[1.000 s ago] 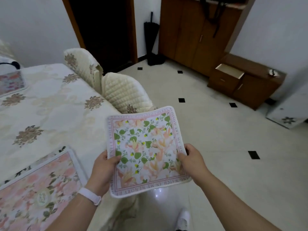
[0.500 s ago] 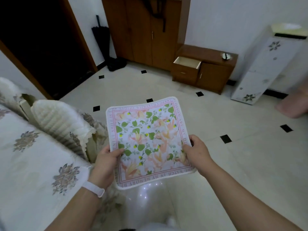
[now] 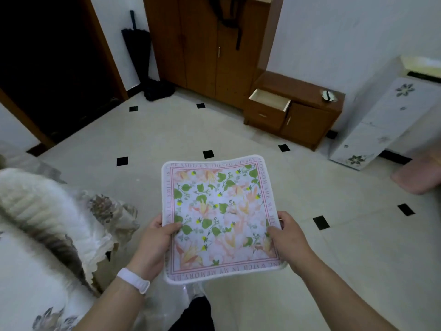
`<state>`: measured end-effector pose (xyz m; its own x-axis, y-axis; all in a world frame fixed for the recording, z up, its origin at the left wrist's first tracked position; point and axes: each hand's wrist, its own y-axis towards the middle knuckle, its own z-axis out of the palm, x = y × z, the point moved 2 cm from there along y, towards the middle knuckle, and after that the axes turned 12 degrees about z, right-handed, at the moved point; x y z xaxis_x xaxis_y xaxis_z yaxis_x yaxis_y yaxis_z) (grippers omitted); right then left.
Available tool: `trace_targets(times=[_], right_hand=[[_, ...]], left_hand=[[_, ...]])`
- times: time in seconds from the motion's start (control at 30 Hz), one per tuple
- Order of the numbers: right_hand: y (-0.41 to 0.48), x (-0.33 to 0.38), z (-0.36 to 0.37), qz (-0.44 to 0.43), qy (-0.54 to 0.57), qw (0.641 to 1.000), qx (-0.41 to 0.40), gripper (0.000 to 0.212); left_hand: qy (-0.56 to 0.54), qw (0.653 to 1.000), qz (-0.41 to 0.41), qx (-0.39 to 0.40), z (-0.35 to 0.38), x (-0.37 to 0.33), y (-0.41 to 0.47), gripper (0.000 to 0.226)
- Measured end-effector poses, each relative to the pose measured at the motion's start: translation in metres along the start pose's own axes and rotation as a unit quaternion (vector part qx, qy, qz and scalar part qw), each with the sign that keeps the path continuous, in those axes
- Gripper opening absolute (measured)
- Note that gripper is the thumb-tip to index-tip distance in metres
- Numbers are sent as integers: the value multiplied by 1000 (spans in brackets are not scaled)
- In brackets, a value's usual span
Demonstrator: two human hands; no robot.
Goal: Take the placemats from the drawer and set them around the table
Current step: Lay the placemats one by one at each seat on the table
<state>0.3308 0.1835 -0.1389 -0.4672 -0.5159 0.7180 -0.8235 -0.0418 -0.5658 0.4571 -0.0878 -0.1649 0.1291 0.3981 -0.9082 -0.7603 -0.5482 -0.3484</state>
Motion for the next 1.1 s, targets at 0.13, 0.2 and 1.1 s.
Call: trace_targets(times=[0.13,0.2,1.1], right_hand=[[46,65,27,-13,-12,1000,-16,27],[62,101,41,-20,-14,1000,-15,28],[287,397,273,-141,-46,966,213,21]], left_hand=[[-6,1000,13,1,-6,-29,84,24],[-2,1000,25,0,-9,-49,116,24],[-50,957,97,-269,-128,-187,341,21]])
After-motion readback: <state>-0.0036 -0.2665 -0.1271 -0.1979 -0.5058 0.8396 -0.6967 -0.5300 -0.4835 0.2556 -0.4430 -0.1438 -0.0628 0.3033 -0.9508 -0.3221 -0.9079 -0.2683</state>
